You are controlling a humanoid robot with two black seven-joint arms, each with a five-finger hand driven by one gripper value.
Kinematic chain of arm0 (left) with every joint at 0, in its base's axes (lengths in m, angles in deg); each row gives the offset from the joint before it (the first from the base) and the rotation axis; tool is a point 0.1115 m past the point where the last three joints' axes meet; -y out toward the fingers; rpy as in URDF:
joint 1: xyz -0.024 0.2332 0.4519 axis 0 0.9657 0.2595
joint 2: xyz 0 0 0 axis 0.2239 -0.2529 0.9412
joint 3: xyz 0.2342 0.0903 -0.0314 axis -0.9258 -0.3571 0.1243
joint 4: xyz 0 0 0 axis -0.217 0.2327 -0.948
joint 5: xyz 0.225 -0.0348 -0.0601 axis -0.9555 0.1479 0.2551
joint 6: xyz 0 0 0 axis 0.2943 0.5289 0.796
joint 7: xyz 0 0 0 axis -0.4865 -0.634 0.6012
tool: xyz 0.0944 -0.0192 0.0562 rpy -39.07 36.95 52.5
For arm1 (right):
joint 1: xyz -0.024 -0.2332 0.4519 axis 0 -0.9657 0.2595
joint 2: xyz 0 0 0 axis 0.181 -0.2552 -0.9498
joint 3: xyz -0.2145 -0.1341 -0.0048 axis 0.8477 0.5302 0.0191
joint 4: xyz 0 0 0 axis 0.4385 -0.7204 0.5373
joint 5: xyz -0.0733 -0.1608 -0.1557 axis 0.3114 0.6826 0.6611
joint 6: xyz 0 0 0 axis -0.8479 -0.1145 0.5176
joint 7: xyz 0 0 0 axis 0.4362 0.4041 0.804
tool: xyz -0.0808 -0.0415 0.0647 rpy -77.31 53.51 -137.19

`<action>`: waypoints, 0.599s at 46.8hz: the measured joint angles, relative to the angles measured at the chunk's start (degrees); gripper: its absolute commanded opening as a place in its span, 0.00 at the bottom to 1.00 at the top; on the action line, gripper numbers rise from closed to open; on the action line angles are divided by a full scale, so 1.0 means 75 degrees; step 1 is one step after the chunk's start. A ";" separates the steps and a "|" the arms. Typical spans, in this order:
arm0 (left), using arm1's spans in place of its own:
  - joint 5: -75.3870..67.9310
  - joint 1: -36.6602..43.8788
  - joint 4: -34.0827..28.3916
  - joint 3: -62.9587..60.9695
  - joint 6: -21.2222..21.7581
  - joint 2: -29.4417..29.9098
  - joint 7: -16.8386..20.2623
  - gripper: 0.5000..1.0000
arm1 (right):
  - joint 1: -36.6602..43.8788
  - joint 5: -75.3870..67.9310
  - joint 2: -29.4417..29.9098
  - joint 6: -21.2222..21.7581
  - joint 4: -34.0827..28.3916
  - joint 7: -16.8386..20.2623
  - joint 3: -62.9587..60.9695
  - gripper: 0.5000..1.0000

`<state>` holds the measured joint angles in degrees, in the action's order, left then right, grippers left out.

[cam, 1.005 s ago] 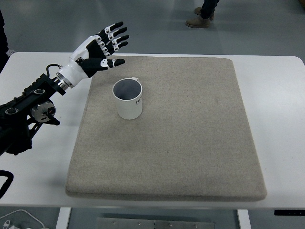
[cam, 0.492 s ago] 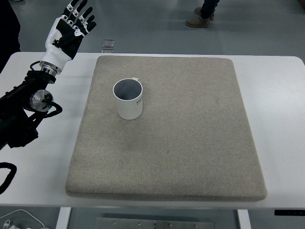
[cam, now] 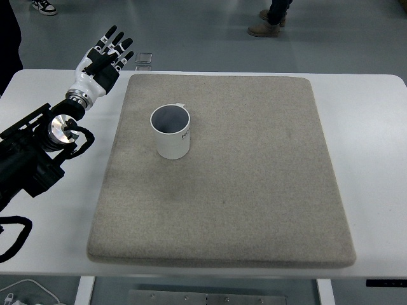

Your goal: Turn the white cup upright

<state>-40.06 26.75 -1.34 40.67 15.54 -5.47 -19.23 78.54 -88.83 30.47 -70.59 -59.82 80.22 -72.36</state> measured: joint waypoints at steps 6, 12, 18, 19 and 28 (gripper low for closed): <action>0.0325 0.0001 -0.0034 0.0090 0.0000 -0.0001 -0.0203 0.99 | 0.0001 0.0000 0.0000 0.0000 0.0000 0.0000 0.0000 0.86; 0.1029 0.0005 -0.0356 0.0109 0.0000 -0.0171 -0.0607 0.99 | 0.0003 0.0001 0.0000 0.0000 0.0000 0.0000 0.0000 0.86; 0.1255 0.0004 -0.0686 0.0123 0.0000 -0.0357 -0.0919 0.99 | -0.0001 0.0004 0.0000 -0.0002 0.0001 0.0000 0.0000 0.86; 0.1266 -0.0002 -0.0698 0.0139 0.0000 -0.0388 -0.0962 0.99 | -0.0001 0.0004 0.0000 -0.0002 0.0001 0.0003 0.0000 0.86; 0.1499 -0.0031 -0.0714 0.0527 0.0000 -0.0555 -0.1068 0.99 | 0.0008 0.0002 0.0000 0.0002 0.0000 0.0000 -0.0009 0.86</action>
<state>-28.82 26.52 -6.69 44.62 15.55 -9.63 -27.24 78.61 -88.82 30.47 -70.58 -59.81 80.22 -72.43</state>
